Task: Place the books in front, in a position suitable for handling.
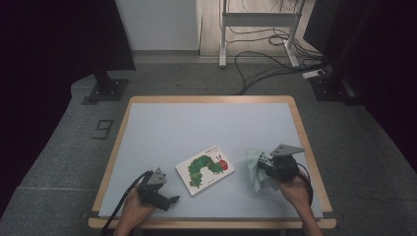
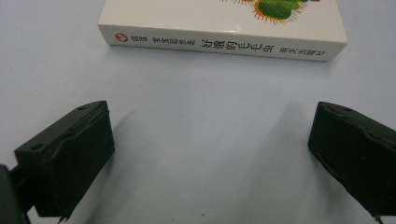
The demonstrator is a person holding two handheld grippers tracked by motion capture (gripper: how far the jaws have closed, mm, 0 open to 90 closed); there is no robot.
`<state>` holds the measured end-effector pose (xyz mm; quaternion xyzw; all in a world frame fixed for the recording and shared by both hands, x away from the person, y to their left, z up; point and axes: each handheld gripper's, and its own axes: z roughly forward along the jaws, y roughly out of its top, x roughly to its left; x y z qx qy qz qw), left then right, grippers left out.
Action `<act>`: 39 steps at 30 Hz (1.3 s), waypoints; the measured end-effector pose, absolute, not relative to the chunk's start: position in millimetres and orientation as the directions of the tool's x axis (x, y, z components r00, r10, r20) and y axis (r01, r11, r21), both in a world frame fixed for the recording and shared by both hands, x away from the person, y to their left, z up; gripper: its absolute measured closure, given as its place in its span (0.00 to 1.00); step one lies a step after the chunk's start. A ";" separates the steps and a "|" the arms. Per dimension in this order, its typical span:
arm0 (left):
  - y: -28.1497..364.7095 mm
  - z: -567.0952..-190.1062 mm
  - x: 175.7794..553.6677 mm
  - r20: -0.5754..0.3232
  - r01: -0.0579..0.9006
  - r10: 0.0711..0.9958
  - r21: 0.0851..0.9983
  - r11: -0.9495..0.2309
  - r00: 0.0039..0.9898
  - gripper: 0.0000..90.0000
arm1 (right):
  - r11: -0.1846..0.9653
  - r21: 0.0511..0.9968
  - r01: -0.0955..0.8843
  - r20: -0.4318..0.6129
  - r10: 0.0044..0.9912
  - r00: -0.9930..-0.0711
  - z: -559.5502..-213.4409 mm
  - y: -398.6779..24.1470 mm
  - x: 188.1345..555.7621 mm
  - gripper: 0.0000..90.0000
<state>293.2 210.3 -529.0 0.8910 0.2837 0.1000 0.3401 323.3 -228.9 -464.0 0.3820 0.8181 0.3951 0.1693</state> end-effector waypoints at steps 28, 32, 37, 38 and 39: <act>210.4 -529.0 293.1 -0.015 0.437 0.574 0.663 -0.608 0.819 0.00 | 0.491 0.738 0.463 0.036 0.657 -0.753 -494.7 -142.6 360.1 0.81; 210.4 -529.0 293.1 -0.014 0.438 0.574 0.663 -0.608 0.819 0.00 | 0.509 0.725 0.463 0.026 0.652 -0.758 -504.6 -137.2 364.1 0.81; 210.3 -529.0 293.1 -0.015 0.438 0.574 0.663 -0.607 0.819 0.00 | 0.512 0.724 0.463 0.021 0.655 -0.755 -512.0 -136.0 365.1 0.81; 210.3 -529.1 293.1 -0.015 0.438 0.574 0.663 -0.607 0.818 0.00 | 0.510 0.726 0.461 0.020 0.655 -0.756 -512.3 -135.9 364.8 0.81; 210.3 -529.1 293.1 -0.015 0.438 0.575 0.663 -0.607 0.818 0.00 | 0.513 0.725 0.460 0.021 0.651 -0.759 -512.5 -135.2 364.0 0.81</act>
